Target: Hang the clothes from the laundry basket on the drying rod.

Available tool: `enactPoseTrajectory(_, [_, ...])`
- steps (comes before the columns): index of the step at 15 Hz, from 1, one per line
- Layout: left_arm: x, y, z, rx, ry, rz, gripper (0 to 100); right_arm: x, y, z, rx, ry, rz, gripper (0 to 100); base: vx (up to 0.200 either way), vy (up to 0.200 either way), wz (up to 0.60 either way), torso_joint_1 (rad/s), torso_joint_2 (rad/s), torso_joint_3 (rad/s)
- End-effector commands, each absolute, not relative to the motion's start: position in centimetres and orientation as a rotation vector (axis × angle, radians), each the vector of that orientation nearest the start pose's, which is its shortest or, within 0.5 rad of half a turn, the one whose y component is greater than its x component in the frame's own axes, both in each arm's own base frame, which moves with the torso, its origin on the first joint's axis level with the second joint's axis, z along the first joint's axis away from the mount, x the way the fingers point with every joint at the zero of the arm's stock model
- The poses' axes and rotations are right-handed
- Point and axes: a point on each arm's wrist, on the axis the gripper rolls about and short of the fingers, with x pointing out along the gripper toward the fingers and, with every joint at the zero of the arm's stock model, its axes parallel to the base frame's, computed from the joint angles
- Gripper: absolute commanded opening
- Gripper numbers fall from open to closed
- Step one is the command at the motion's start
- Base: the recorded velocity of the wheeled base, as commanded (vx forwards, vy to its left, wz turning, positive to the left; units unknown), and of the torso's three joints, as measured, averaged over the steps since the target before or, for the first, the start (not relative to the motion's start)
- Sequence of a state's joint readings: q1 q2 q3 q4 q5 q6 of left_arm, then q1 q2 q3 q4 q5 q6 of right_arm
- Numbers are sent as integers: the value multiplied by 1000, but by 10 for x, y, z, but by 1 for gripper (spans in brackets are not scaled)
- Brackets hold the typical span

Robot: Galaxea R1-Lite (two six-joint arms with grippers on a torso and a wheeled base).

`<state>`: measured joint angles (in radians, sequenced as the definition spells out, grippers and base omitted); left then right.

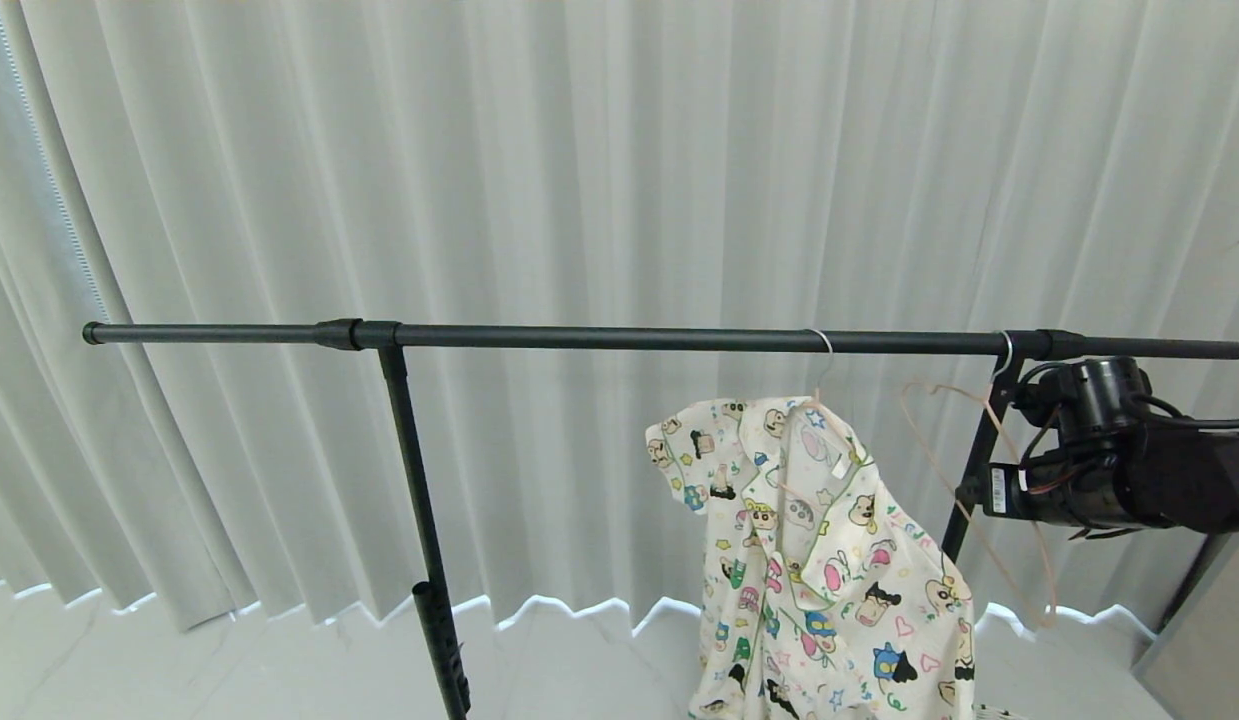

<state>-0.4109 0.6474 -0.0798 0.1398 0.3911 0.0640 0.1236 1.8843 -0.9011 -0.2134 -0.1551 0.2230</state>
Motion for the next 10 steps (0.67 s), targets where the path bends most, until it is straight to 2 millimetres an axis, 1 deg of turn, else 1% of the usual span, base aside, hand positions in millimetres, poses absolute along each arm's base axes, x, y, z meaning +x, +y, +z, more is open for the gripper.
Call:
enactPoseTrajectory(1, [27, -2, 85, 341, 657, -40, 0, 329, 38, 108, 104, 758, -114, 0, 0, 0, 0, 0, 0, 0])
enactPoseTrajectory(4, [27, -2, 85, 339, 657, -41, 0, 330, 38, 112, 105, 744, -112, 0, 0, 0, 0, 0, 0, 0])
enactPoseTrajectory(7, [27, -3, 85, 327, 661, -69, 0, 325, 39, 119, 106, 728, -106, 0, 0, 0, 0, 0, 0, 0])
enactPoseTrajectory(10, [27, -4, 85, 317, 664, -100, 0, 319, 46, 132, 105, 690, -77, 0, 0, 0, 0, 0, 0, 0])
